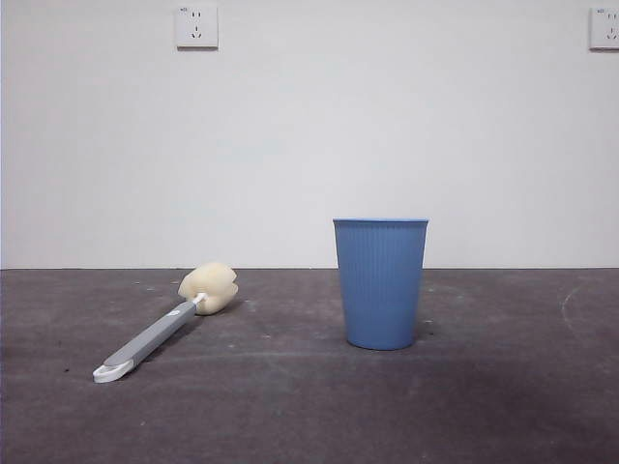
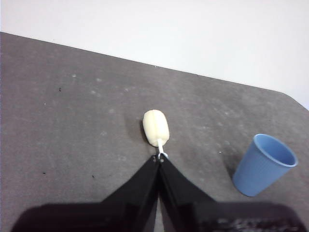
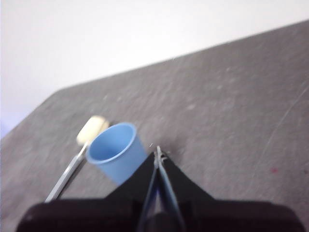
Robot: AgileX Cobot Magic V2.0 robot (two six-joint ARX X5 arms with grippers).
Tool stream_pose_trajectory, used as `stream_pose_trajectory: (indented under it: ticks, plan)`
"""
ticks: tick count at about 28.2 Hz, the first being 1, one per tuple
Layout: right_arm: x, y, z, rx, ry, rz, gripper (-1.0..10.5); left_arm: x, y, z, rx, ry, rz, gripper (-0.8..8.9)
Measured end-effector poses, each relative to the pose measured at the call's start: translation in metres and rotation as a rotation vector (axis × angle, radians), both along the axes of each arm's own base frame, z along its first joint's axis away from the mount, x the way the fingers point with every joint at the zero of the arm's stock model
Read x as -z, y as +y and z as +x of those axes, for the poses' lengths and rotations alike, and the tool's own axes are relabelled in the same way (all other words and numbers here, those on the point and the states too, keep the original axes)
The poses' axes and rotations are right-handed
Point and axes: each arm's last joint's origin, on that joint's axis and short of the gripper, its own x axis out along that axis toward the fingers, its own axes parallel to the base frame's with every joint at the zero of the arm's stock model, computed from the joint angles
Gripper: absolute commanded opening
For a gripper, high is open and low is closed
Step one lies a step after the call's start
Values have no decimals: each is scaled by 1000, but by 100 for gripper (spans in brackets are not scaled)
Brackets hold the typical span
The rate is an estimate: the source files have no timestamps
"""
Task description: Pick up the cup brush,pick up the cup,insert the brush into the cup,clean the cup,put the cup brush back,put the cup back to the fixed position on the table
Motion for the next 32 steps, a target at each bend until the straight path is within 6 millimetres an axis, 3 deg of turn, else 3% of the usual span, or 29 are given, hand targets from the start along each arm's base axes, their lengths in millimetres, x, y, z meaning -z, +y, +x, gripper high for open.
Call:
stream_pose_trajectory:
  ticks: [7,14,25,26,29,32]
  plan:
    - [-46,4,8,-157,166,-104,-12,-39,-4,-1,145,139,-7,-6]
    - [-78,7,18,-278,332,-204,-12,-58,-6,12,263,342,16,-6]
    - [-79,9,28,-356,431,-283,17,-55,-5,20,309,458,66,5]
    - [-79,9,28,-357,430,-284,100,-55,-5,20,309,458,66,54]
    - [-79,9,28,-358,429,-286,515,-55,-5,20,309,458,66,582]
    - [-79,9,28,-358,429,-285,559,-55,-6,22,351,459,40,598]
